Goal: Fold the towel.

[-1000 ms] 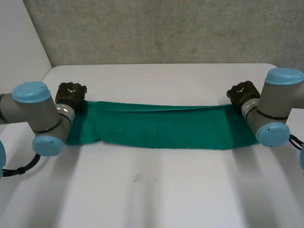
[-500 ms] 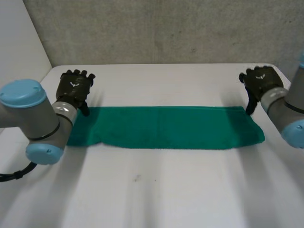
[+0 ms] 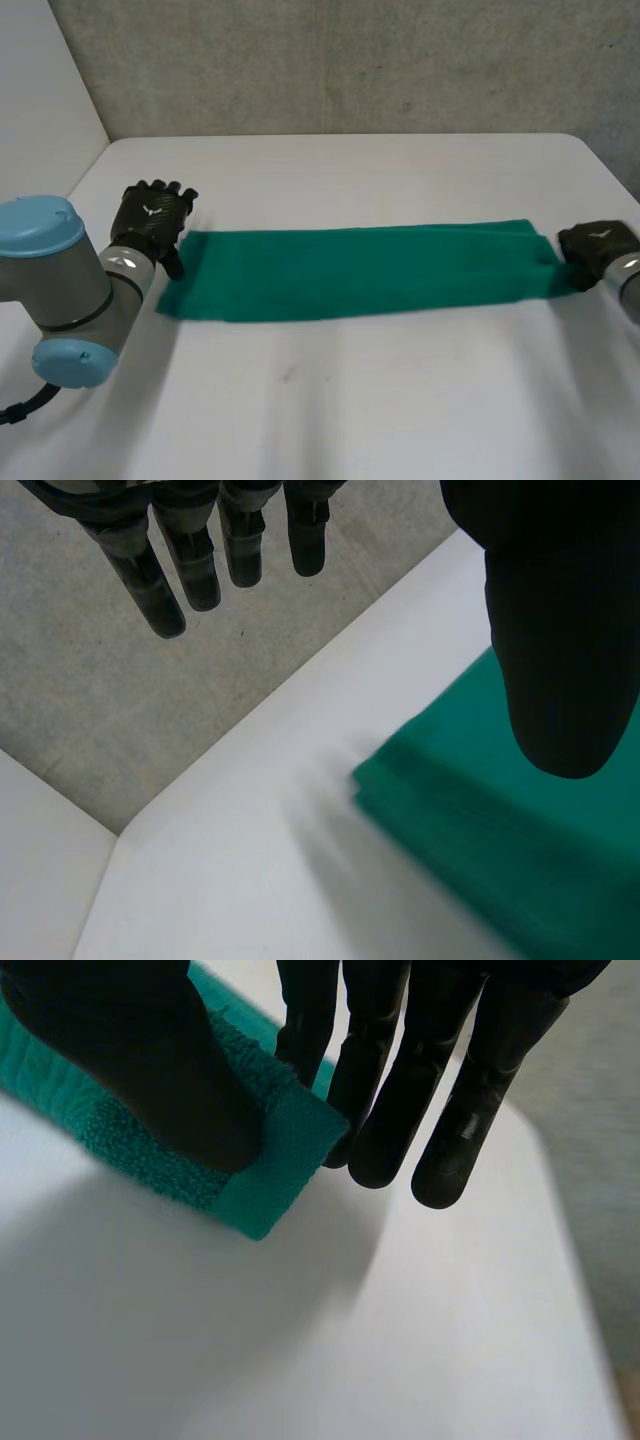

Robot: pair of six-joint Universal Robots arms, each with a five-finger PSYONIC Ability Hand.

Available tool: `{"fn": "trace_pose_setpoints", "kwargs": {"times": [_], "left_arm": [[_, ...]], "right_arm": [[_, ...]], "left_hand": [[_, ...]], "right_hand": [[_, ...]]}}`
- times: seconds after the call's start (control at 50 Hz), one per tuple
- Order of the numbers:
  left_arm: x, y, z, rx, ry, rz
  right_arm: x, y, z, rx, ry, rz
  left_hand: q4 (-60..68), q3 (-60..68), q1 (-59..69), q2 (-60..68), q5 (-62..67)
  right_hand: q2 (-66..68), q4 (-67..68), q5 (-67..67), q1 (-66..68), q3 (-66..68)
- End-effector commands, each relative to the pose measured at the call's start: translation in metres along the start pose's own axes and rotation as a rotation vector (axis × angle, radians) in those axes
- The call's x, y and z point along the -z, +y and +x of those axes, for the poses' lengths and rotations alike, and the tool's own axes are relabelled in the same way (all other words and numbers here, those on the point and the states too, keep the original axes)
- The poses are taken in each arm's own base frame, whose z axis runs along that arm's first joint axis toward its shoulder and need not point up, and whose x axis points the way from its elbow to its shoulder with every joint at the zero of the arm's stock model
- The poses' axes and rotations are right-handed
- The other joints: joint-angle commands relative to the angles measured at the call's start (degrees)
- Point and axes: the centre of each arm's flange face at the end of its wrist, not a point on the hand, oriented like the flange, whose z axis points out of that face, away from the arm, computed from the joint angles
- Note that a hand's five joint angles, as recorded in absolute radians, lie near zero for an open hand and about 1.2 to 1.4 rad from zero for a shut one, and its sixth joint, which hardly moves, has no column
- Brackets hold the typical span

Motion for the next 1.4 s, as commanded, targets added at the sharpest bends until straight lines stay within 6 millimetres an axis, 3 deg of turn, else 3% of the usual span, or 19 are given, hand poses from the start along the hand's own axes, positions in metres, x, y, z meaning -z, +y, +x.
{"fn": "trace_pose_setpoints", "kwargs": {"times": [0.02,0.14,0.22,0.34,0.38,0.5,0.52,0.54,0.6,0.74,0.76,0.86,0.94,1.0,1.02,1.1,1.3,1.36,1.4], "left_arm": [[0.005,-0.003,-0.003,0.000,-0.006,0.003],[0.010,-0.004,-0.003,0.000,-0.006,0.002],[0.016,-0.004,-0.004,0.001,-0.005,-0.004],[0.024,-0.009,-0.008,0.003,-0.015,0.003],[0.024,-0.011,-0.008,0.003,-0.016,0.006],[0.028,-0.016,-0.010,0.002,-0.021,0.017],[0.029,-0.016,-0.010,0.002,-0.020,0.017],[0.029,-0.016,-0.010,0.002,-0.020,0.017],[0.030,-0.018,-0.008,0.001,-0.015,0.021],[0.032,-0.019,-0.003,-0.001,-0.001,0.028],[0.032,-0.019,-0.002,0.001,0.002,0.029],[0.034,-0.026,0.012,0.009,0.039,0.057],[0.032,-0.034,0.025,0.038,0.072,0.087],[0.033,-0.042,0.034,0.063,0.095,0.114],[0.034,-0.048,0.040,0.081,0.112,0.131],[0.036,-0.071,0.076,0.166,0.204,0.199],[0.019,-0.051,0.114,0.163,0.265,0.140],[0.019,-0.046,0.116,0.160,0.264,0.121],[0.022,-0.043,0.114,0.157,0.255,0.095]], "right_arm": [[0.007,-0.018,0.058,0.054,0.190,0.056],[0.004,-0.023,0.081,0.232,0.259,0.044],[0.005,-0.039,0.071,0.326,0.243,0.089],[0.025,-0.106,-0.009,0.316,0.058,0.347],[0.044,-0.133,-0.055,0.311,-0.077,0.476],[0.087,-0.164,-0.135,0.353,-0.303,0.662],[0.087,-0.164,-0.135,0.353,-0.303,0.662],[0.106,-0.160,-0.185,0.382,-0.453,0.716],[0.122,-0.144,-0.236,0.416,-0.623,0.747],[0.123,-0.110,-0.287,0.442,-0.767,0.709],[0.119,-0.104,-0.291,0.444,-0.774,0.691],[0.111,-0.104,-0.284,0.427,-0.721,0.659],[0.109,-0.120,-0.261,0.370,-0.578,0.607],[0.109,-0.134,-0.213,0.217,-0.465,0.539],[0.109,-0.134,-0.213,0.216,-0.465,0.539],[0.099,-0.103,-0.168,0.049,-0.433,0.374],[0.084,-0.034,-0.138,0.005,-0.376,0.142],[0.080,-0.025,-0.133,0.001,-0.363,0.114],[0.073,-0.020,-0.126,-0.006,-0.334,0.110]], "left_hand": [[-1.6,-2.2,-1.0,-1.6,-2.7],[-1.6,-2.2,-1.0,-1.6,-2.7],[-1.6,-2.2,-1.0,-1.6,-2.7],[-1.6,-2.2,-1.0,-1.6,-2.7],[-1.6,-2.2,-1.0,-1.6,-2.7],[-1.6,-2.2,-1.0,-1.6,-2.7],[-1.6,-2.2,-1.0,-1.6,-2.7],[-1.6,-2.2,-1.0,-1.6,-2.7],[-1.6,-2.2,-1.0,-1.6,-2.7],[-1.6,-2.2,-1.0,-1.6,-2.7],[-1.6,-2.2,-1.0,-1.6,-2.7],[-1.6,-2.2,-1.0,-1.6,-2.7],[-1.6,-2.2,-1.0,-1.6,-2.7],[-1.6,-2.2,-1.0,-1.6,-2.7],[-1.6,-2.2,-1.0,-1.6,-2.7],[-1.4,-2.0,-0.8,-1.4,-2.5],[-0.9,-1.5,-0.3,-0.9,-2.0],[-0.9,-1.5,-0.3,-0.9,-2.0],[-1.1,-1.6,-0.4,-1.0,-2.1]], "right_hand": [[12.6,11.9,14.5,25.0,12.4],[12.6,11.9,14.5,25.0,12.4],[12.6,11.9,14.5,25.0,12.4],[12.6,11.9,14.5,25.0,12.4],[12.6,11.9,14.5,25.0,12.4],[12.6,11.9,14.5,25.0,12.4],[12.6,11.9,14.5,25.0,12.4],[12.6,11.9,14.5,25.0,12.4],[12.6,11.9,14.5,25.0,12.4],[12.6,11.9,14.5,25.0,12.4],[-4.3,-5.1,-2.4,8.1,-4.5],[-57.4,-58.1,-55.5,-45.0,-57.6],[-57.4,-58.1,-55.5,-45.0,-57.6],[-57.4,-58.1,-55.5,-45.0,-57.6],[-57.4,-58.1,-55.5,-45.0,-57.6],[-57.4,-58.1,-55.5,-45.0,-57.6],[-55.6,-56.4,-53.8,-43.3,-55.9],[-39.8,-40.6,-37.9,-27.4,-40.0],[-4.3,-5.1,-2.4,8.0,-4.5]]}}
